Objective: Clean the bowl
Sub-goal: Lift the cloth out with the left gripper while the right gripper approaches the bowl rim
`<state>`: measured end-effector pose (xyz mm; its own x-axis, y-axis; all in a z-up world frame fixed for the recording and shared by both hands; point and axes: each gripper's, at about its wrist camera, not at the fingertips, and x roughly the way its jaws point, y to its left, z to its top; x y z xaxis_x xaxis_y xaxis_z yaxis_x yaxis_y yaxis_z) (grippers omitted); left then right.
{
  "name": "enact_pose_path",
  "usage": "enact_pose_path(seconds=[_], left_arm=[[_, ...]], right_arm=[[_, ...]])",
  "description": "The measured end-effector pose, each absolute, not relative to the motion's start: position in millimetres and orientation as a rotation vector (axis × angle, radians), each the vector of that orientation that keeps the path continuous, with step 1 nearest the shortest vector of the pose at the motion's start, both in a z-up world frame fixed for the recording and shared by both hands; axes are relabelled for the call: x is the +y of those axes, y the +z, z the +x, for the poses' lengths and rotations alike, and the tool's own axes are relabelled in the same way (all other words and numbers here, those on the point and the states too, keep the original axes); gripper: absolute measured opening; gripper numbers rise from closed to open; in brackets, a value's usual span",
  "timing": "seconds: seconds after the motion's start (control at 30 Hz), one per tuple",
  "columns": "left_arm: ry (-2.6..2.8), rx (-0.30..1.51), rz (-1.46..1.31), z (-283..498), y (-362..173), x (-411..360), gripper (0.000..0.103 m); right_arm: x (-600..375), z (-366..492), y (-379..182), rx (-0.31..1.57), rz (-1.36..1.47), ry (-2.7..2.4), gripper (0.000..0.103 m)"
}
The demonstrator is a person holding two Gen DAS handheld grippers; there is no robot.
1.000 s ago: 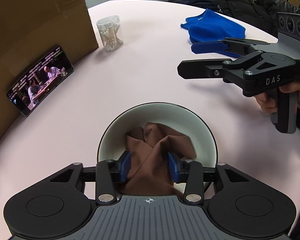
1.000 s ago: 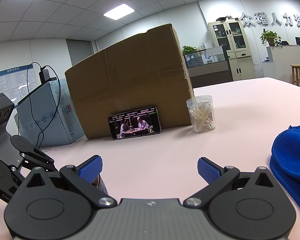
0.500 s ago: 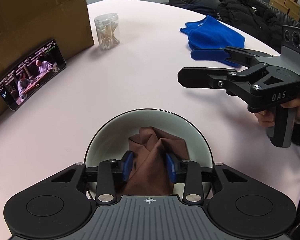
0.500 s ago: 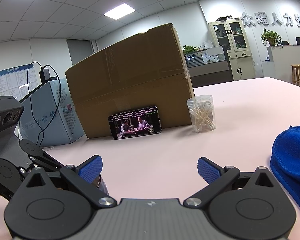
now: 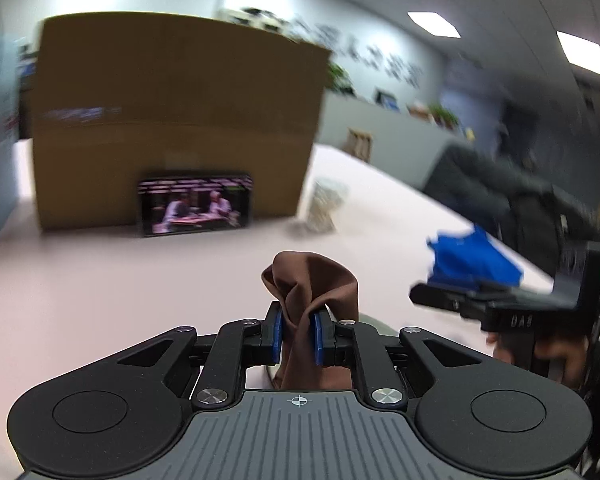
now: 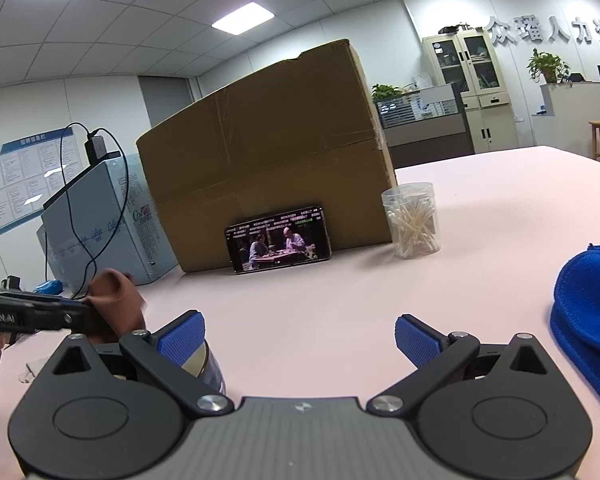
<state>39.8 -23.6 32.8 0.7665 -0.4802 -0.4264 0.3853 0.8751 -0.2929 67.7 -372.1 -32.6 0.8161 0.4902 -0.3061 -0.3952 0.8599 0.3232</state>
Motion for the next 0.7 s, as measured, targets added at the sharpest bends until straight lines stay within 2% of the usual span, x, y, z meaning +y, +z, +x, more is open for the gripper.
enact_pose_path(seconds=[0.2, 0.7], left_arm=[[-0.384, 0.500, -0.412, 32, 5, 8, 0.014], [-0.465, 0.521, -0.554, 30, -20, 13, 0.014]], right_arm=[[-370, 71, -33, 0.412, 0.291, 0.603, 0.103], [-337, 74, -36, 0.546, 0.337, 0.719, 0.103]])
